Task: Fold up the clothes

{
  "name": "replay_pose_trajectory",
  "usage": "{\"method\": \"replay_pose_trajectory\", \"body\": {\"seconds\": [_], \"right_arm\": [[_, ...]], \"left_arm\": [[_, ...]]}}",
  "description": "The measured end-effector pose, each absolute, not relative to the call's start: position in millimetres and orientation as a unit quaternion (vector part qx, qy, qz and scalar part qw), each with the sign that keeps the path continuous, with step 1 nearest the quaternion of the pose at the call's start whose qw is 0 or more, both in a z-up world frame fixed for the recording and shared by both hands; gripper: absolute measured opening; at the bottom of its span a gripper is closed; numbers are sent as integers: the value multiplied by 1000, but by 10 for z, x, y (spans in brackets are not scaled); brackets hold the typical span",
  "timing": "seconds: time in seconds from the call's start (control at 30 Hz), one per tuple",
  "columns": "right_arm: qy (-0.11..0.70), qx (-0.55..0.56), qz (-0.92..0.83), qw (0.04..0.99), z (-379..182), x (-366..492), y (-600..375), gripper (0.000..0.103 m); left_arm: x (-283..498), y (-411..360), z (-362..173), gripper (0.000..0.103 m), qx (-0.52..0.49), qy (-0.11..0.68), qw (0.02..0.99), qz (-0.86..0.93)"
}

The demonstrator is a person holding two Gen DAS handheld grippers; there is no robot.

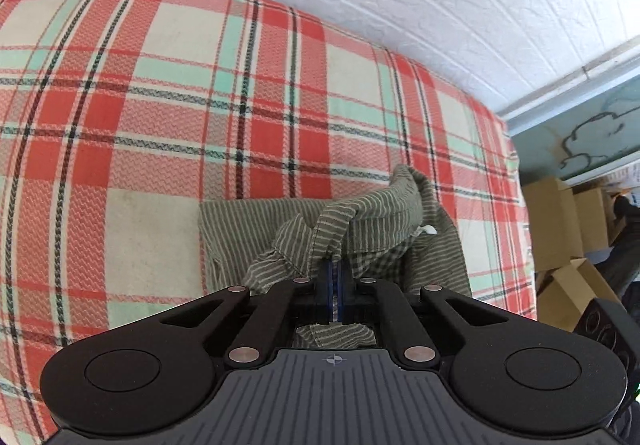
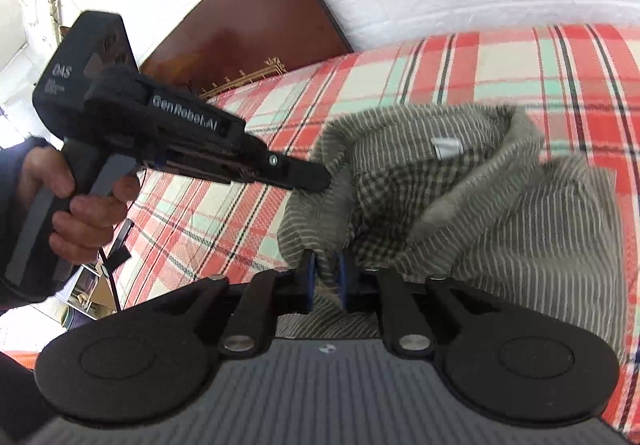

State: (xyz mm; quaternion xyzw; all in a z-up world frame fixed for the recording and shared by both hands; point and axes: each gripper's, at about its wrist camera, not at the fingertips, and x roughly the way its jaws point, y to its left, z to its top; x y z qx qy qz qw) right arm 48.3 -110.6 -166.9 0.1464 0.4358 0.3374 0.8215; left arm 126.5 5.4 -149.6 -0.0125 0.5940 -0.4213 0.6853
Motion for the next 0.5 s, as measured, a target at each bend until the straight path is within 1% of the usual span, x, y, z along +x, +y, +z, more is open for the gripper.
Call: {"method": "replay_pose_trajectory", "body": {"seconds": [0.13, 0.17, 0.4, 0.5], "right_arm": [[426, 157, 345, 822, -1618, 594, -1112, 38], [423, 159, 346, 822, -1599, 615, -1115, 40], [410, 214, 326, 825, -1481, 712, -1178, 44], [414, 243, 307, 822, -1503, 760, -1204, 44]], "left_arm": [[1278, 22, -1464, 0, -13, 586, 685, -433], [1287, 7, -1450, 0, -13, 583, 685, -436], [1278, -168, -1311, 0, -4, 560, 687, -463], [1232, -217, -1292, 0, 3, 557, 681, -475]]}}
